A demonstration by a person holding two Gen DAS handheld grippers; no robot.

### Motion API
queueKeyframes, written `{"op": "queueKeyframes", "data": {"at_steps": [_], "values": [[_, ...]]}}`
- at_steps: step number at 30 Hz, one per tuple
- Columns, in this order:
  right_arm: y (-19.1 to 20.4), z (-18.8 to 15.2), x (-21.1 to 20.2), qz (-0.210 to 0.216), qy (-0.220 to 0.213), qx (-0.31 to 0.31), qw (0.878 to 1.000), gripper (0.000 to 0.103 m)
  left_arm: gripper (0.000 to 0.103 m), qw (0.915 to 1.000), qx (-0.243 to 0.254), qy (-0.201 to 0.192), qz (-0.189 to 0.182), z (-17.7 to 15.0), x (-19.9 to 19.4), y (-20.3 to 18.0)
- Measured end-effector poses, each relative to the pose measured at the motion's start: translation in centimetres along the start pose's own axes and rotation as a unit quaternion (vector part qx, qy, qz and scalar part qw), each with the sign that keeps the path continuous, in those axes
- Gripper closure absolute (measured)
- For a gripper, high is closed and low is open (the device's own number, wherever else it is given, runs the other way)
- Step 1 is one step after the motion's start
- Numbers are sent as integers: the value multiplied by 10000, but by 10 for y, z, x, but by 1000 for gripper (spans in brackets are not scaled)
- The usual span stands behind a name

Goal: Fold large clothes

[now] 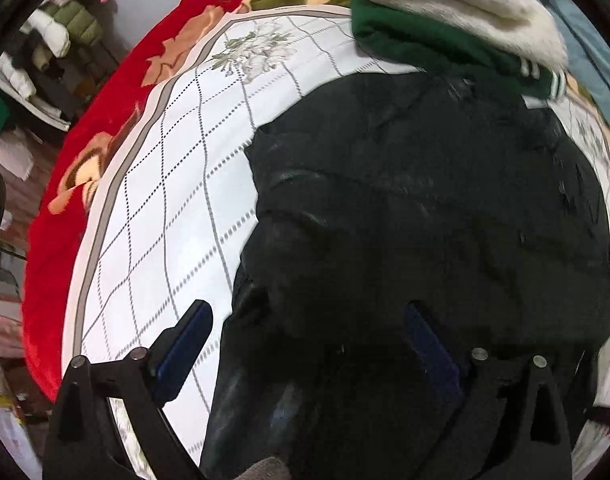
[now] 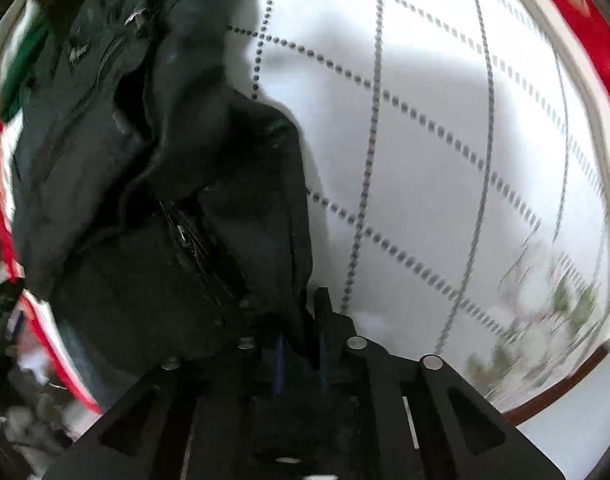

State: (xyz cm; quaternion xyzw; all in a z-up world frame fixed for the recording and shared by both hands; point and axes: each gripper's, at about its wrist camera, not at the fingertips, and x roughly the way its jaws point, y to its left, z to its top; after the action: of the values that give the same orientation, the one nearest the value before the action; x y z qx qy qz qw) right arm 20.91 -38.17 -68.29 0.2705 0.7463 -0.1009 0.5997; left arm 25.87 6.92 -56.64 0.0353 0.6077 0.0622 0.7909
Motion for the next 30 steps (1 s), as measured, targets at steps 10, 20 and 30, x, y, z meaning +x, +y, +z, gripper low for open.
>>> {"op": "queueKeyframes", "data": {"at_steps": [10, 20, 30], "values": [[19, 9, -56, 290, -678, -1437, 9869, 18, 5, 9935, 363, 20, 1079, -75, -47, -119], [-123, 61, -112, -618, -928, -1748, 9783, 18, 5, 9877, 473, 824, 1240, -188, -68, -288], [-179, 101, -108, -470, -628, -1562, 9846, 18, 3, 9495, 1307, 187, 2848, -183, -9, -324]]}}
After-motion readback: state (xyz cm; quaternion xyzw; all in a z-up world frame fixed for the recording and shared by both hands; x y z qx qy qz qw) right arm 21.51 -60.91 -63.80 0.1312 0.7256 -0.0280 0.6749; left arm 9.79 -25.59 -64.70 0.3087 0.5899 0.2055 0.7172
